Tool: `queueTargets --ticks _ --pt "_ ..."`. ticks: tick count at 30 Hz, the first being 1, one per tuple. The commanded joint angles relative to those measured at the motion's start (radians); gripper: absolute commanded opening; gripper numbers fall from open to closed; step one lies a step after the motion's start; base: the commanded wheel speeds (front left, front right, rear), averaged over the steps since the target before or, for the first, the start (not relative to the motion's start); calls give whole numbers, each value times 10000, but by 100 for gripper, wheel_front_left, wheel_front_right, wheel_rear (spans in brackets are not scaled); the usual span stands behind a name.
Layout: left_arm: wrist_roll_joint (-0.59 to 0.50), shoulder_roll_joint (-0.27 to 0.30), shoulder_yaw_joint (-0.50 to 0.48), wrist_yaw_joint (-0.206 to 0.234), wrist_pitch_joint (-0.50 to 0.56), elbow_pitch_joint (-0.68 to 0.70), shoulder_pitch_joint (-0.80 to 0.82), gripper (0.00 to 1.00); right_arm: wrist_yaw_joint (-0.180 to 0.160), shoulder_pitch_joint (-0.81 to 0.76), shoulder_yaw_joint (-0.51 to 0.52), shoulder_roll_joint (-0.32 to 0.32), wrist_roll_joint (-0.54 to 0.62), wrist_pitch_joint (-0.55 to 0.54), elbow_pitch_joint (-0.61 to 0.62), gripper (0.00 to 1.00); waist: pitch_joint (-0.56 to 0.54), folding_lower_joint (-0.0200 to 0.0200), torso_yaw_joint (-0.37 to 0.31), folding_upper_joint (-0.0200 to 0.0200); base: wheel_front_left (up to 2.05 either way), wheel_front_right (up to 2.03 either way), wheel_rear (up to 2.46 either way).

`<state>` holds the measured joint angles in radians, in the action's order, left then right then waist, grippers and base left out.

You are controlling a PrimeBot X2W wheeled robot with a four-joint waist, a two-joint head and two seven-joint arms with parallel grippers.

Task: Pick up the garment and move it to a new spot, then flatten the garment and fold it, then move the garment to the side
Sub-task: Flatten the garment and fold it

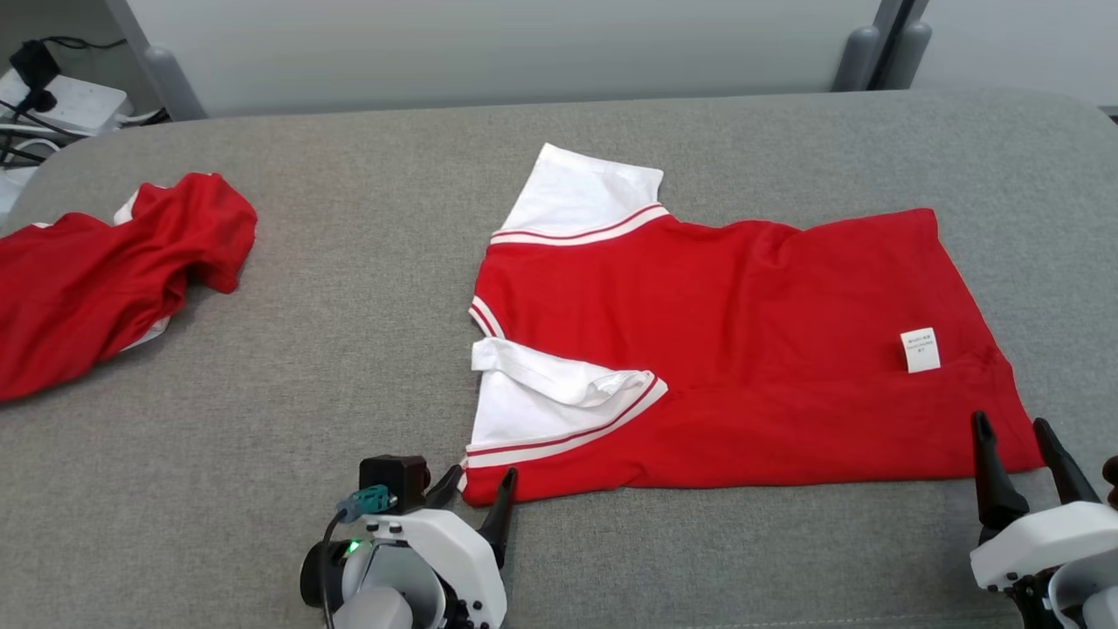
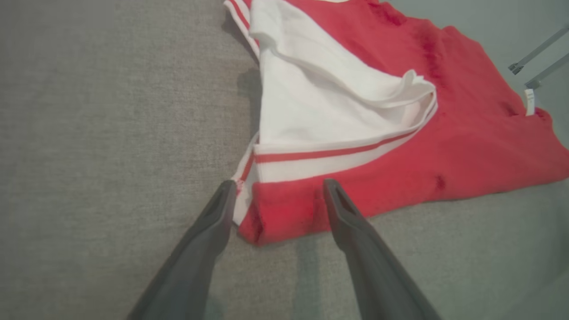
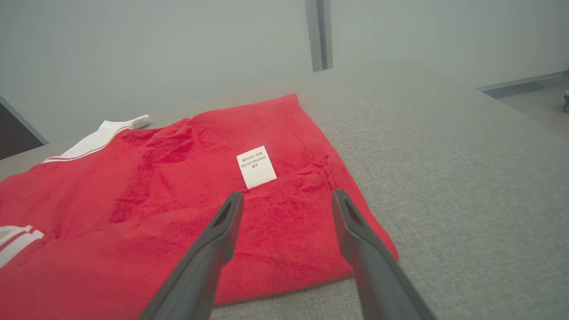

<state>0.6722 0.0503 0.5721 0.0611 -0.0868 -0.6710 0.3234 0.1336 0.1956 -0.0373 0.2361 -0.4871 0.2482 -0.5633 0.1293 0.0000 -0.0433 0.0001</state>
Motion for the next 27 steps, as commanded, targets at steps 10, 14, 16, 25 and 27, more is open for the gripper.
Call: queueTargets --ticks 10,14,16,25,27 --pt "60 48 -56 -81 -57 -506 711 0 -29 783 145 346 -180 135 -1698 100 85 0 -95 -1 0 0 0" --pt "113 43 1 -193 -65 -556 794 0 -29 1273 109 312 -471 73 -2625 100 85 0 -59 -1 0 0 0" --pt "120 43 15 -216 -65 -567 821 0 -29 1405 74 323 -545 33 -2851 100 93 0 -49 -1 0 0 0" --pt "169 39 130 -404 -102 -626 1012 0 -29 2395 -412 305 -1559 -403 -4299 100 177 0 57 -1 0 0 0" --pt "177 38 147 -416 -113 -654 1044 0 -29 2534 -604 308 -1733 -433 -4469 68 194 0 72 -1 0 0 0"
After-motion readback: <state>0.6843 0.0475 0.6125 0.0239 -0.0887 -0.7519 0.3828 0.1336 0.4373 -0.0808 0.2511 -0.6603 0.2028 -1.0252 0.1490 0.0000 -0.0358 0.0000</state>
